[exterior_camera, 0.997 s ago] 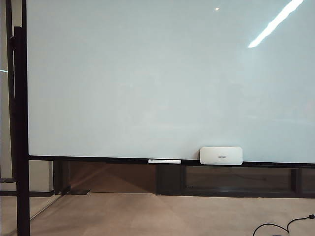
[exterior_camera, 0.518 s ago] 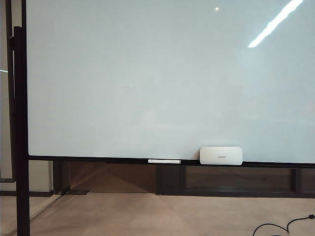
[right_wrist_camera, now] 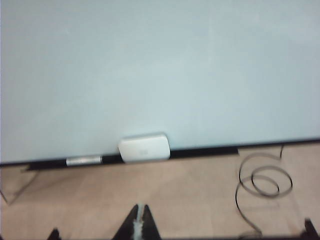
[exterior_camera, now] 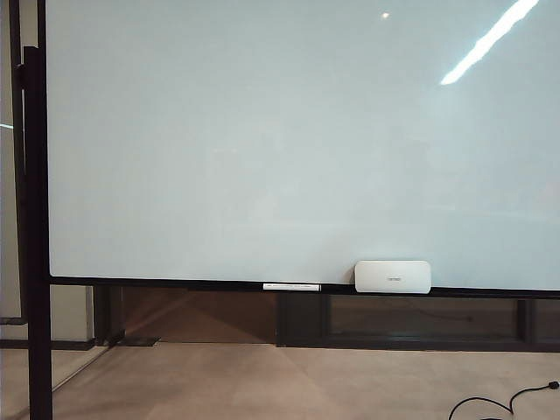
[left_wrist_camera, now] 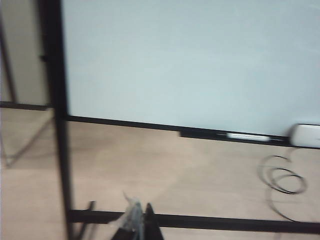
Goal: Reach to the right to find the marker pen, pick it up, and write the number 16 on the whiteboard.
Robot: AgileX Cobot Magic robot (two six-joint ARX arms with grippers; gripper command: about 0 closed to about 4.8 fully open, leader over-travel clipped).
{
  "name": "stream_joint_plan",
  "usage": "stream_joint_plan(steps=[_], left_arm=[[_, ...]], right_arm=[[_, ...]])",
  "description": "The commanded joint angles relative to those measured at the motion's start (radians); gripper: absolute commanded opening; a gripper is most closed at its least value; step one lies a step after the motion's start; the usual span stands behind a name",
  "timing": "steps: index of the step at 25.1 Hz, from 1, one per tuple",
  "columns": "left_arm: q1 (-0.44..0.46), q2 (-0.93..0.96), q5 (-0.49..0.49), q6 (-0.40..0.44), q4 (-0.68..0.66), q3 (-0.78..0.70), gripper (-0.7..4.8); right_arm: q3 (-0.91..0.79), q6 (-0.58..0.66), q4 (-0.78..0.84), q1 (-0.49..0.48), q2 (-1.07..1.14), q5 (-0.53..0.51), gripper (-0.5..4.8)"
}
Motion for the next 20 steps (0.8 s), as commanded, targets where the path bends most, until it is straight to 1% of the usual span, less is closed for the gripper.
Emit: stream_joint_plan(steps=[1,3,6,10,13,15,17,20], left_arm=[[-0.001,0.001,0.158,-0.042,0.046,0.002,-0.05],[-0.001,0.001,0.179,-0.069,0.055,0.002,-0.05],[-0.003,0.002,0.294,-0.138,0.124,0.002,-0.05],[-0.047,0.024,0.321,-0.146,0.146,0.002,-0.05],[-0.114,0.064,0.324,-0.144,0.159,0.002,-0.05],[-0.169,0.103,0.320,-0.144,0.203,0.002,-0.05],[-0.222,0.150,0.312,-0.146,0.269,0.002,-0.05],[-0.290,0.230,0.264,-0.154,0.372,0.002,-0.04]], right_arm=[[0.023,0.036,0.062,0.002,0.001,-0.003,-0.01],[0.071,0.035,0.026,0.002,0.002,-0.012,-0.01],[0.132,0.003,0.022,0.001,0.043,0.000,-0.01],[0.192,0.007,0.022,0.001,0.136,0.013,-0.01],[0.266,-0.023,0.026,0.001,0.233,0.009,-0.01],[0.327,-0.084,0.039,0.001,0.303,0.005,-0.01],[0.383,-0.171,0.060,0.001,0.367,-0.002,-0.01],[0.455,-0.312,0.084,0.000,0.452,-0.001,-0.01]])
